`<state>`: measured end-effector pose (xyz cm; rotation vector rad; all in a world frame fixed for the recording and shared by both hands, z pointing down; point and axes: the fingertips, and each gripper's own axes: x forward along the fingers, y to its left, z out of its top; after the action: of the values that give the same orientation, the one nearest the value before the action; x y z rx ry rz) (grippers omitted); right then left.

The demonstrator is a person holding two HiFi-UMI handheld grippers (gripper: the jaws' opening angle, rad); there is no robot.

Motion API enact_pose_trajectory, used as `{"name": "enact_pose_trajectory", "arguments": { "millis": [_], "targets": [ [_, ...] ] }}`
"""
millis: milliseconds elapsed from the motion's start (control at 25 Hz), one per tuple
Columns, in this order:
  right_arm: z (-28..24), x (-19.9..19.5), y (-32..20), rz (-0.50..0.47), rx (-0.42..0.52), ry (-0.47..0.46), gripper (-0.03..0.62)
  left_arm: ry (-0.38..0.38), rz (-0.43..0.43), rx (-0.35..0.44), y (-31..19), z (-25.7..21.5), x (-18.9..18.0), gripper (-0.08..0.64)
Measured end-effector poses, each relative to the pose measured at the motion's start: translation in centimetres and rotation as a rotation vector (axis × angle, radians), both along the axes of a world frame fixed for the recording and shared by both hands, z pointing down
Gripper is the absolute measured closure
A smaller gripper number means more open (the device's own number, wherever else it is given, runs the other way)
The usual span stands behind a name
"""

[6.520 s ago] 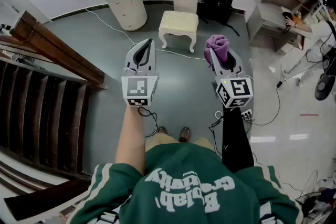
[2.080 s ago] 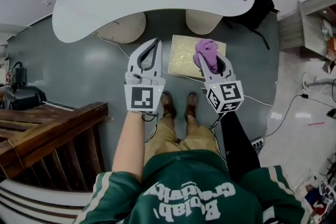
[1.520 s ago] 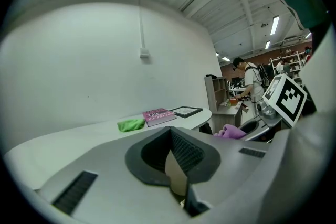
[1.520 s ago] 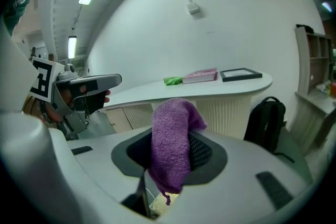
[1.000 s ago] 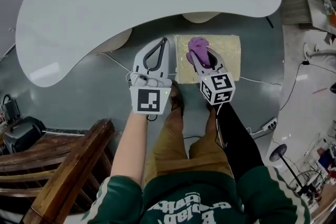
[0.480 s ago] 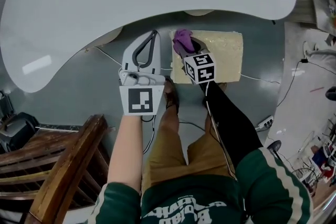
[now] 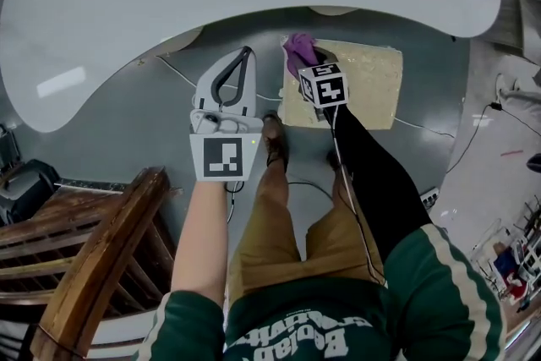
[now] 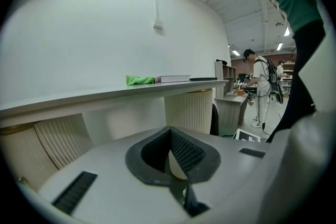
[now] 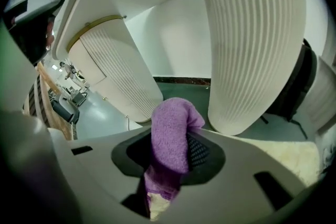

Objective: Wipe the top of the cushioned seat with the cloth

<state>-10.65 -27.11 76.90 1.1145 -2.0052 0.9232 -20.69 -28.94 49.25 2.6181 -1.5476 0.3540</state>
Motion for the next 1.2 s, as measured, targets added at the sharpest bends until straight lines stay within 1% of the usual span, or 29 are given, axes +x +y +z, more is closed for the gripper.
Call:
{"name": "enact_pose_trajectory", "arguments": {
  "millis": [120, 240, 440, 600, 720, 800, 880, 960, 1080, 1200],
  "targets": [
    [-0.1, 1.9, 0.3, 0.018, 0.003, 0.015, 0.465, -0.012, 0.010, -0.002, -0.3, 0.2, 1.1, 0.545],
    [-0.1, 5.0, 0.8, 0.039, 0.000, 0.038, 0.465, -0.010, 0.027, -0.006, -0.7, 0.2, 2.9, 0.545],
    [0.1, 12.5, 1.9, 0.096, -0.011, 0.075, 0.465, -0.021, 0.069, 0.005, -1.4, 0.1, 7.2, 0.545],
    [-0.3, 18.6, 2.4, 0.133, -0.008, 0.104, 0.465, 0.011, 0.069, -0.001, -1.6, -0.3, 11.0, 0.545],
    [-0.5, 22.5, 3.0, 0.172, -0.007, 0.113, 0.465, -0.006, 0.097, 0.003, -1.2, -0.1, 13.9, 0.545],
    [-0.5, 25.5, 3.3, 0.203, -0.012, 0.123, 0.465, -0.010, 0.114, -0.008, -1.1, 0.4, 16.2, 0.545],
    [-0.1, 28.5, 3.9, 0.244, -0.033, 0.130, 0.465, 0.003, 0.116, -0.027, -1.1, 0.8, 18.4, 0.545],
    [0.5, 31.1, 4.8, 0.290, -0.073, 0.126, 0.463, 0.022, 0.111, -0.038, -1.1, 1.1, 20.1, 0.545],
    [1.2, 33.2, 6.2, 0.330, -0.117, 0.100, 0.463, 0.039, 0.109, -0.044, -1.0, 1.6, 22.0, 0.545],
    [1.0, 33.8, 6.9, 0.329, -0.115, 0.079, 0.463, 0.042, 0.113, -0.047, -0.8, 1.6, 23.3, 0.545]
  ]
}}
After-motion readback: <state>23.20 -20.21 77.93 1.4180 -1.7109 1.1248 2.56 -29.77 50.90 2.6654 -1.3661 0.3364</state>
